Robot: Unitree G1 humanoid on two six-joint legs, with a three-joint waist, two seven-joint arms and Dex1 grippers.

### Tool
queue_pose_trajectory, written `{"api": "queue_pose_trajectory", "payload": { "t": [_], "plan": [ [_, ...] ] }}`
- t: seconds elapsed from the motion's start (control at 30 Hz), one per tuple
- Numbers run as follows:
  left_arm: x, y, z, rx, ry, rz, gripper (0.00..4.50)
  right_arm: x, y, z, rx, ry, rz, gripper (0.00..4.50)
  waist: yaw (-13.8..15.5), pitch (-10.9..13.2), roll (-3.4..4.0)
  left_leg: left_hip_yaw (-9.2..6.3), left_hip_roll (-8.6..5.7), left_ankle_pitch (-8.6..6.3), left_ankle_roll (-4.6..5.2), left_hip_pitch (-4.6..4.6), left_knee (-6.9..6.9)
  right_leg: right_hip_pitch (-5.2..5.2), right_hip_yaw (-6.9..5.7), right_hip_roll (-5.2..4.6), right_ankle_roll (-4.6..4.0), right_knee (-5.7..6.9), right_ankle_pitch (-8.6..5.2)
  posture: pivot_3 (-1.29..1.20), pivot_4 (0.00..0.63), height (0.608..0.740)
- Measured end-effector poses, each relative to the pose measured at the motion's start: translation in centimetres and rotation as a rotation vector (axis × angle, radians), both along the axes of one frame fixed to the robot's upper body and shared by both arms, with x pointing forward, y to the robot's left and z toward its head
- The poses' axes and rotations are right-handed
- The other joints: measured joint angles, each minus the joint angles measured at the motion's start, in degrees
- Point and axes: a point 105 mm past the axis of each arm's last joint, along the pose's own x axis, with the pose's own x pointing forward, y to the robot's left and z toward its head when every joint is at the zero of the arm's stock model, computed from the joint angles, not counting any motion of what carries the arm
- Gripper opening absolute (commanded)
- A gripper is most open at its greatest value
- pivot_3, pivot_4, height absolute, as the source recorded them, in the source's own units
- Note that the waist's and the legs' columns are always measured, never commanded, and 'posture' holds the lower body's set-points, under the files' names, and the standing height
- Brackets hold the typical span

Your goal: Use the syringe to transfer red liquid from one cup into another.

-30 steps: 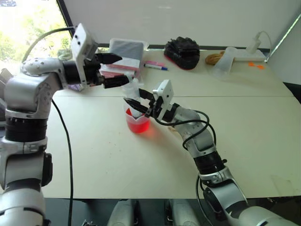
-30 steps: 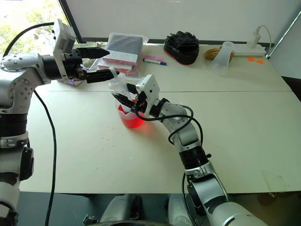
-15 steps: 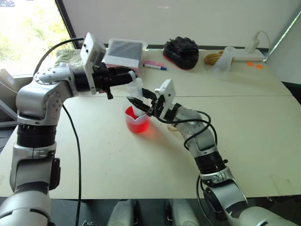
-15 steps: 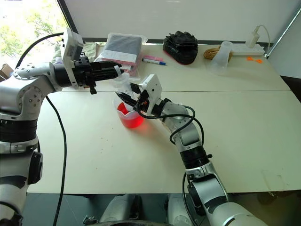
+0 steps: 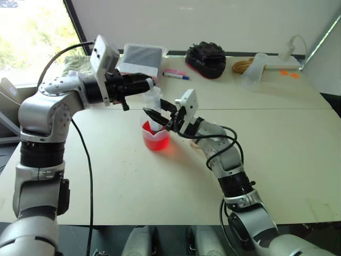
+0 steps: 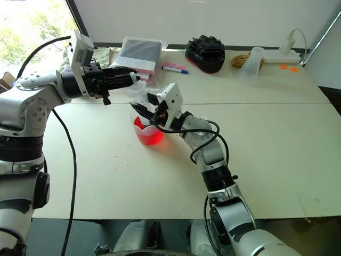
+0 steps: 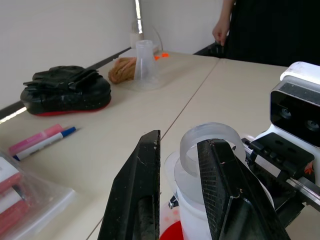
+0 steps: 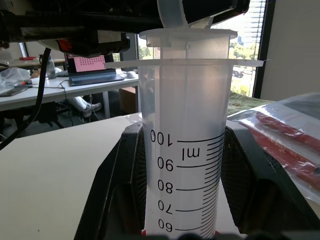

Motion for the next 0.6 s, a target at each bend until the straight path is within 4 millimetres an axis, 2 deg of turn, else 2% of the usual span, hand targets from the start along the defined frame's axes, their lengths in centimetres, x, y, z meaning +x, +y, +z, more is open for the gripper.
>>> {"api": "queue_pose_trajectory", "payload": {
  "t": [0.6],
  "plan": [
    [0.2, -0.6, 1.3, -0.066, 0.021, -0.002, 1.06, 0.1, -0.2, 0.5, 0.045, 0.004, -0.008, 1.45, 0.0, 0.0, 0.00, 0.00, 0.00, 0.01, -0.01, 0.00, 0.00, 0.00, 0.00, 0.01, 0.00, 0.00, 0.00, 0.00, 0.150, 0.740]
  ]
}}
